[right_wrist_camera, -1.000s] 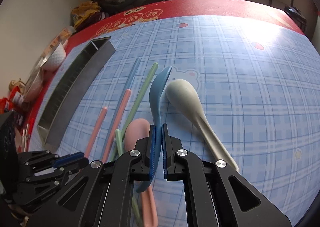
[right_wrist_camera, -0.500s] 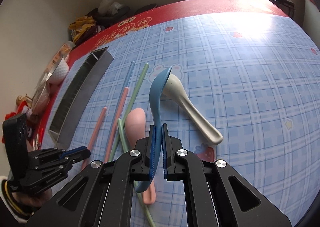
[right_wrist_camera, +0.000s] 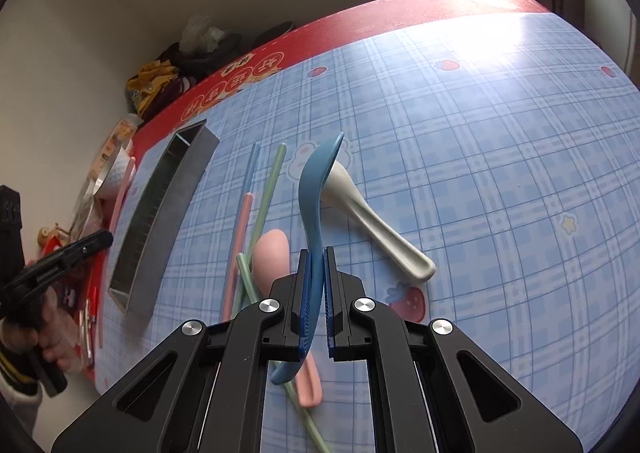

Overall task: Organize utensils
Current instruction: 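Lower the pink chopstick into the steel caddy and open the left tool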

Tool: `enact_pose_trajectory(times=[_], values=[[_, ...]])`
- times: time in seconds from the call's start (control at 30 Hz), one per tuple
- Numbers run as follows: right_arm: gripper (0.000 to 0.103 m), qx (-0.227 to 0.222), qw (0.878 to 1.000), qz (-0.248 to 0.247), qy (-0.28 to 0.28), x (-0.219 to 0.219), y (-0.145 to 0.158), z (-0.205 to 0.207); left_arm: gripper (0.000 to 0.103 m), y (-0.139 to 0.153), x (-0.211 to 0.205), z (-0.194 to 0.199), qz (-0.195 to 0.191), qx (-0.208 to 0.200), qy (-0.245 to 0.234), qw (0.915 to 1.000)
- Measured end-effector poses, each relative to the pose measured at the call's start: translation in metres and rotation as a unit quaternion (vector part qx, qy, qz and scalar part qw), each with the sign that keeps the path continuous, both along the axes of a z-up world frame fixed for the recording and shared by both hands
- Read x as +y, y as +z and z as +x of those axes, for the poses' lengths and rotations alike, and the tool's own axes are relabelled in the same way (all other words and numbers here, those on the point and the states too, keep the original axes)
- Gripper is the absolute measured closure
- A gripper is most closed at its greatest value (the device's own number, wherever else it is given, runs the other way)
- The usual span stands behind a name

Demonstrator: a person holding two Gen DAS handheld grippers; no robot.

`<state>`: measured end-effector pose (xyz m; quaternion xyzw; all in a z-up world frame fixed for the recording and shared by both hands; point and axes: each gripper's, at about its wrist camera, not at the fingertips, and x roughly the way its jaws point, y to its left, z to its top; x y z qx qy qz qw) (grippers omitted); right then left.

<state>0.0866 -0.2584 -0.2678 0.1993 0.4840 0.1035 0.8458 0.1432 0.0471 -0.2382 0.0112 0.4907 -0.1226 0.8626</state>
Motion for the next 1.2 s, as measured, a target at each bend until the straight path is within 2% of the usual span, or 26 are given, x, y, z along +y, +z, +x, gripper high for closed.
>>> enact_pose_trajectory(times=[0.23,0.4,0.57,0.7,0.9,0.97,1.03,1.17,1.2], values=[[0.097,0.003,0.999,-0.004,-0.039,0.004,0.001,-0.013,0.097,-0.022,0.013,0.056,0.032,0.032,-0.015,0.9989],[0.097,0.006,0.997,-0.007,-0.076,0.004,0.001,-0.022,0.097,-0.048,0.013,0.074,0.057,0.059,-0.037,0.9959],[0.097,0.012,0.995,-0.008,-0.097,0.011,-0.001,-0.030,0.097,-0.062,0.013,0.081,0.061,0.077,-0.054,0.9937],[0.097,0.011,0.995,-0.010,-0.103,0.017,0.002,-0.032,0.097,-0.059,0.015,0.083,0.044,0.071,-0.064,0.9944],[0.097,0.006,0.996,-0.012,-0.093,0.036,0.007,-0.024,0.095,-0.037,0.020,0.069,0.030,0.040,-0.082,0.9954],[0.097,0.004,0.996,-0.011,-0.086,0.045,0.010,-0.019,0.089,-0.029,0.025,0.064,0.025,0.028,-0.079,0.9961],[0.097,0.002,0.997,-0.012,-0.075,0.055,0.014,-0.012,0.075,-0.019,0.031,0.056,0.022,0.012,-0.072,0.9971],[0.097,-0.005,0.998,-0.003,-0.056,0.078,0.023,0.006,0.054,-0.003,0.042,0.038,0.023,-0.015,-0.067,0.9974],[0.097,-0.006,0.999,0.002,-0.052,0.084,0.025,0.012,0.045,-0.001,0.044,0.034,0.026,-0.021,-0.065,0.9973]])
